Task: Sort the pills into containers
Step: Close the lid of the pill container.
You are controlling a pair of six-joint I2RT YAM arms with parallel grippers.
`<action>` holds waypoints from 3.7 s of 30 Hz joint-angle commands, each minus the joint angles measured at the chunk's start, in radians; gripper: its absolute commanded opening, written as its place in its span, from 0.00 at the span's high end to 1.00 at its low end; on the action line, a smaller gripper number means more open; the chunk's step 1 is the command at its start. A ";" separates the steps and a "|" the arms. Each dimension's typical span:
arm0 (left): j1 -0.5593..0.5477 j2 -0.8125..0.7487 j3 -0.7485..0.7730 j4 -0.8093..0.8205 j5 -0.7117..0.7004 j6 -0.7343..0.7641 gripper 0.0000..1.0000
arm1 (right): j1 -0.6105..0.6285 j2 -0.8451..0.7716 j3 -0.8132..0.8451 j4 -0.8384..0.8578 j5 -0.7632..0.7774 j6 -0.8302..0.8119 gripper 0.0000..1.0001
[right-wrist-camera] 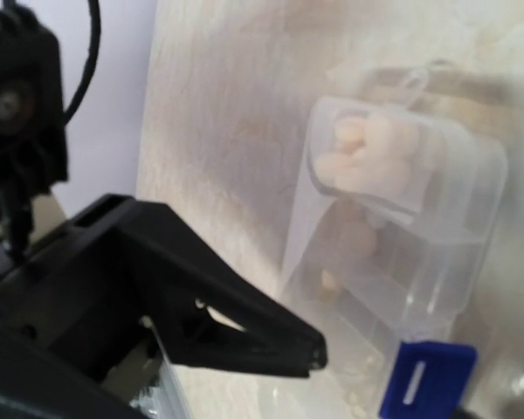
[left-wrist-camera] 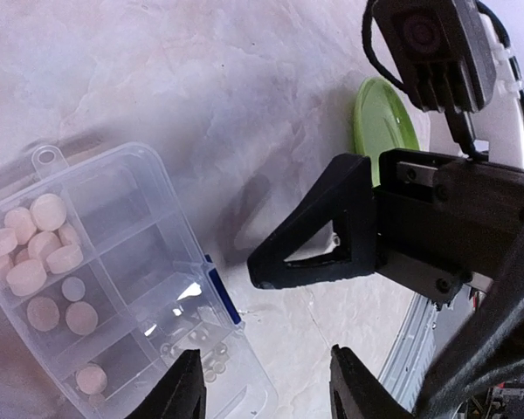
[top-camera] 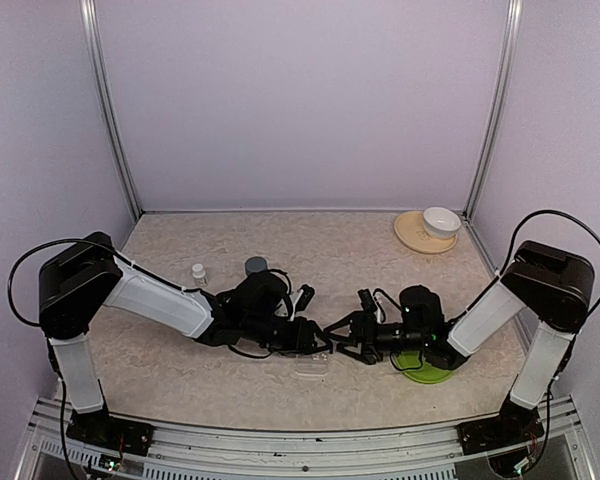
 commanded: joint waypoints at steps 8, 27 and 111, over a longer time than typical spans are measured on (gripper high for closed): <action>-0.006 0.018 -0.023 0.015 0.032 -0.001 0.52 | -0.026 0.015 0.015 -0.129 -0.007 -0.060 0.84; 0.002 0.008 -0.039 0.029 0.039 -0.004 0.52 | -0.029 0.086 0.142 -0.338 0.036 -0.196 1.00; 0.023 -0.007 0.012 -0.277 -0.177 0.089 0.54 | -0.010 0.098 0.239 -0.420 0.010 -0.293 1.00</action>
